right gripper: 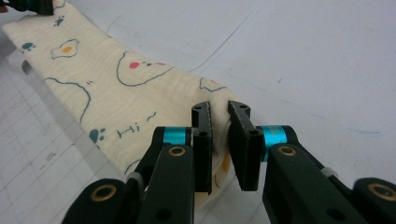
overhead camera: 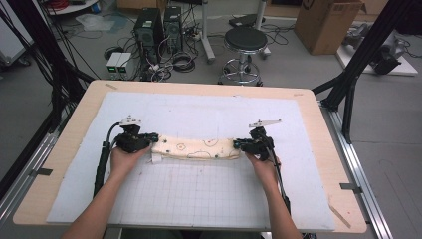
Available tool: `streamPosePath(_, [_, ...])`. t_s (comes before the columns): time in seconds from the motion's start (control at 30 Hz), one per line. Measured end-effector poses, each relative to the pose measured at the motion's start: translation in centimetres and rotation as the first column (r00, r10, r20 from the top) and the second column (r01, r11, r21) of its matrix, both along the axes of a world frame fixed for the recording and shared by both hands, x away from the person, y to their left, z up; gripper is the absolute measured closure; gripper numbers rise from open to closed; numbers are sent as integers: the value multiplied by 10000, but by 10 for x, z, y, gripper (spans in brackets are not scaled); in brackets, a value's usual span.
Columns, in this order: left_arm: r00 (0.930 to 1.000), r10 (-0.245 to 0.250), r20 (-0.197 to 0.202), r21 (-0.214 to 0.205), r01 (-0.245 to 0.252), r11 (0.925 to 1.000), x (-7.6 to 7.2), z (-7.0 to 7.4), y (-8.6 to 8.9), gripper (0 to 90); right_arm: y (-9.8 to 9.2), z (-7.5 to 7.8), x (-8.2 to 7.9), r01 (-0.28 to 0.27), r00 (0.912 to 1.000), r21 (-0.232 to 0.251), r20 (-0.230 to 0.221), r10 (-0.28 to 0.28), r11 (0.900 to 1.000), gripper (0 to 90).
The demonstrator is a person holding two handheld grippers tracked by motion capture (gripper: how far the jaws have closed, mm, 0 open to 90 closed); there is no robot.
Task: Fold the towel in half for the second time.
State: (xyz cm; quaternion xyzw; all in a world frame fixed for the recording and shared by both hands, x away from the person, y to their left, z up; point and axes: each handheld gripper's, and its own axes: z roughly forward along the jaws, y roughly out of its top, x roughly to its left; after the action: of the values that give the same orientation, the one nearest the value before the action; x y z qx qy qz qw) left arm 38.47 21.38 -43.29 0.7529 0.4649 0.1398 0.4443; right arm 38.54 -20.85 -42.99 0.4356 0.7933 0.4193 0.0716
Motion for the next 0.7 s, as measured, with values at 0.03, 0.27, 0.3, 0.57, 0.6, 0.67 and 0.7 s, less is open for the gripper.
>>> streamPosePath(0.03, [10000, 9, -8, -62, -9, 10000, 0, 0, 0, 818, 0, -1, 1, 30, 10000, 17, -44, -30, 10000, 799])
streamPosePath(0.27, [9998, -174, -54, 97, 175, 9998, -1, -1, -1, 774, -4, -6, 4, 109, 9997, 21, -231, -109, 9999, 739])
streamPosePath(0.3, [9998, -214, -4, 34, 214, 9998, -2, 0, -1, 757, -5, -5, 3, 156, 9996, 70, -228, -154, 9999, 722])
streamPosePath(0.57, [9981, -441, 426, -143, 447, 9989, -8, 10, 2, 647, -11, 5, -3, 189, 9998, 574, 40, -192, 9982, 584])
streamPosePath(0.6, [9979, -462, 463, -123, 468, 9988, -10, 12, 2, 636, -12, 6, -4, 183, 9998, 551, 107, -190, 9983, 567])
streamPosePath(0.67, [9971, -543, 532, -162, 552, 9983, -12, 14, 3, 619, -13, 9, -6, 178, 9995, 571, 246, -192, 9982, 531])
streamPosePath(0.7, [9966, -596, 564, -158, 606, 9980, -13, 15, 3, 613, -13, 10, -8, 177, 9995, 650, 245, -194, 9977, 521])
